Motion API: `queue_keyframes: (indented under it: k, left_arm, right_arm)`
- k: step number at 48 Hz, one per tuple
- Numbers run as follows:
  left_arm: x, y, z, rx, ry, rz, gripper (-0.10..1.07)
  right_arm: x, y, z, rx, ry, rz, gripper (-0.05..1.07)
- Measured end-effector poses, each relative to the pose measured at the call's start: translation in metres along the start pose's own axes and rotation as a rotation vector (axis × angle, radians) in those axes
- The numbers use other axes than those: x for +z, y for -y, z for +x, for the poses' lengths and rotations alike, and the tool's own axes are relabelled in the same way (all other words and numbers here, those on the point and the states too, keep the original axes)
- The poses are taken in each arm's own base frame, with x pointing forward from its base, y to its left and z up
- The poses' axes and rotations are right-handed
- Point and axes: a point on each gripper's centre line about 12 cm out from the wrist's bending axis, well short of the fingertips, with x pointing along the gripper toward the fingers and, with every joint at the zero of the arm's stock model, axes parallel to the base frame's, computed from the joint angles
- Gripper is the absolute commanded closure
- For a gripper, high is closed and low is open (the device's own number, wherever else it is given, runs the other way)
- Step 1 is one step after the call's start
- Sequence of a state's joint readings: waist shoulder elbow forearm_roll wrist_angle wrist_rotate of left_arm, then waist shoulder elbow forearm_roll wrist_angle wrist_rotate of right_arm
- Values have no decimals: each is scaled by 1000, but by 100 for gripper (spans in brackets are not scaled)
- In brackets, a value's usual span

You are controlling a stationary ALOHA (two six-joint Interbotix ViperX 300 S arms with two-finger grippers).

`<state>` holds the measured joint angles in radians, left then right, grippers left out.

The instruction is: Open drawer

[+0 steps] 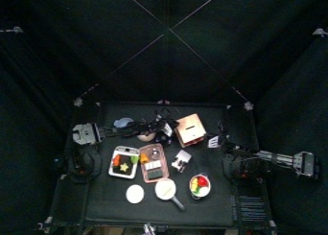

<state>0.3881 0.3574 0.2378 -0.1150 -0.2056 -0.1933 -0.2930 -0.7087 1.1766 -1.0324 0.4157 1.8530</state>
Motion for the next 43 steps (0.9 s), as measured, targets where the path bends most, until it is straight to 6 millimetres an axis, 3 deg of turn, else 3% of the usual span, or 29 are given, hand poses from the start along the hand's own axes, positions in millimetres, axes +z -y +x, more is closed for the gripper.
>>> queue_keyframes:
  k: [12,31,43]
  left_arm:
    - [-5,-3,3,14,-30,-25,38]
    - [-6,-4,3,17,-35,-37,38]
    - [-6,-4,3,19,-35,-38,38]
  right_arm:
    - [-15,0,16,-46,-71,-51,54]
    - [-23,-9,26,-54,-109,-112,27]
    - [-26,-15,36,-71,-128,-151,24]
